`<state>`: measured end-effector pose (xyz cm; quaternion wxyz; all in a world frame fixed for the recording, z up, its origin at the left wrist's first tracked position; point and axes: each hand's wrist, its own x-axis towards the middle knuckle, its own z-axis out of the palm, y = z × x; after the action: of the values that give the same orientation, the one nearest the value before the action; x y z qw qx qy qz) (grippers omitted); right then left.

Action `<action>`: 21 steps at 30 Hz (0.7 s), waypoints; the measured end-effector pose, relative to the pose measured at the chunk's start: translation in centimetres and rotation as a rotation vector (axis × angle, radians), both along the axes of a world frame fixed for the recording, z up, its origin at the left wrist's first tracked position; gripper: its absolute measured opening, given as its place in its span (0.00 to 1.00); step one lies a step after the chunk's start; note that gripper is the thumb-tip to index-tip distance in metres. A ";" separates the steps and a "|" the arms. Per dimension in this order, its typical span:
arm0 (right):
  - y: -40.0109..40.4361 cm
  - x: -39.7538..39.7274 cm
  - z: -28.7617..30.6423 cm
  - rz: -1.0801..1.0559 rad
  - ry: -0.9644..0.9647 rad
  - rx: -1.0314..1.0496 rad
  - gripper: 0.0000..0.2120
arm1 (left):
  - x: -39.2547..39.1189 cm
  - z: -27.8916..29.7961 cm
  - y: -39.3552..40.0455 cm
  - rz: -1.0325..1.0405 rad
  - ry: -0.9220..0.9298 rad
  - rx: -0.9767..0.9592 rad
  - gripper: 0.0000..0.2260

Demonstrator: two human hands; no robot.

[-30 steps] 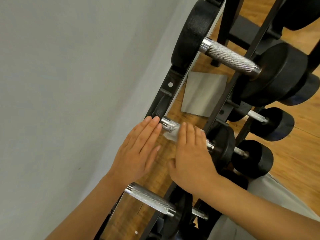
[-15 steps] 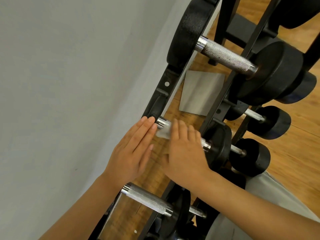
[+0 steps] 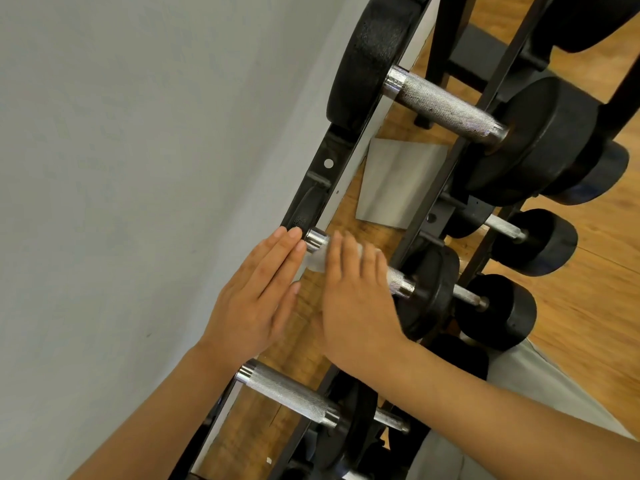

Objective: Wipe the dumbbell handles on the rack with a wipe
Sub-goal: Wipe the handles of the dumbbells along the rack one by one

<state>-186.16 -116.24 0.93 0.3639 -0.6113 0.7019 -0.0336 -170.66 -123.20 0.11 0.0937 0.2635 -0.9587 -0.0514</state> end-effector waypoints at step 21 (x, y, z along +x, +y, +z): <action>2.8 -1.6 -2.7 -0.038 -0.003 -0.144 0.50 | 0.0 0.1 0.1 0.001 -0.035 -0.071 0.22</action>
<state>-187.76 -113.45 -1.81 0.3193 -0.6226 0.7085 -0.0917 -170.62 -123.10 0.23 0.0863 0.2613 -0.9613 -0.0130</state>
